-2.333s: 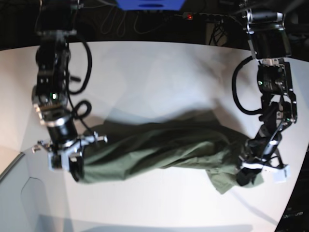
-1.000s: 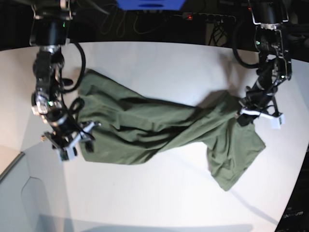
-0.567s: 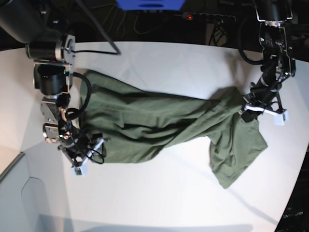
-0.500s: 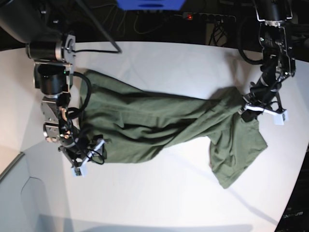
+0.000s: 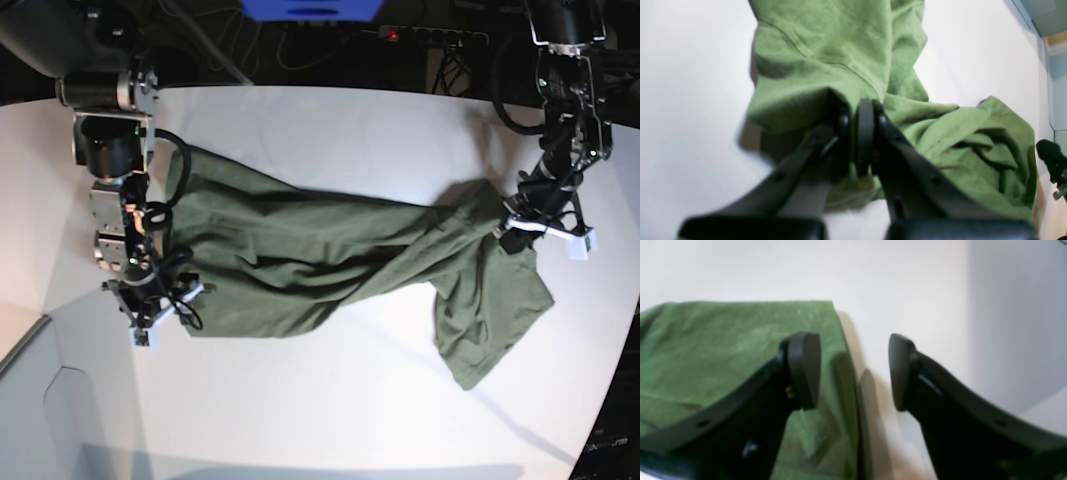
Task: Layout the t-shirt on the table in an organized manner, then fold the t-shirt properly
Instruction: 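Regrasp the shirt edge with the right gripper and lift it with both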
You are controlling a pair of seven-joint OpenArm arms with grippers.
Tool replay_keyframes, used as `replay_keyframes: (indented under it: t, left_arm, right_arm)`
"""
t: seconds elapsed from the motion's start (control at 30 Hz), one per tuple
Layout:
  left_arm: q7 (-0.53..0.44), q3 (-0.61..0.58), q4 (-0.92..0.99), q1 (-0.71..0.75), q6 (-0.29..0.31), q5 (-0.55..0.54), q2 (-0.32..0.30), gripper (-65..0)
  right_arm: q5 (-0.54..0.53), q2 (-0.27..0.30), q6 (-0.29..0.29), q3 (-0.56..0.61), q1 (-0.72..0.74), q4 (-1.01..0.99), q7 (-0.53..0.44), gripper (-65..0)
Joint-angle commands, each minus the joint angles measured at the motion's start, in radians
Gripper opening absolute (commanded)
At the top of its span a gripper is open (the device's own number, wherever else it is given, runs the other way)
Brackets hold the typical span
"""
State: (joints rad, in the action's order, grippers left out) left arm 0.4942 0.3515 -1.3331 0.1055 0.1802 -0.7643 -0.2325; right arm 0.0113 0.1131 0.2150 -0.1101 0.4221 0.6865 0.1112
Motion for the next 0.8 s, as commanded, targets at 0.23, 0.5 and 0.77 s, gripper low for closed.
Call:
replay_keyframes:
  t: [0.23,0.5,0.77]
  left_arm:
    - [-0.018,0.002,-0.013,-0.011,0.009,-0.010,-0.012,-64.9]
    - [-0.021,0.004,-0.013,-0.023,0.009,-0.010,-0.012,-64.9]
    - [-0.016,-0.001,-0.021,-0.200,0.009,-0.002,-0.012,-64.9]
  right_arm:
    - [-0.006,-0.002,-0.006,-0.001,0.039,-0.132,-0.018,-32.9]
    - [-0.006,-0.022,0.177,0.002,0.048,-0.123,-0.018,-65.0]
    - [-0.009,0.006,0.182,-0.004,0.065,0.117,-0.020,-65.0]
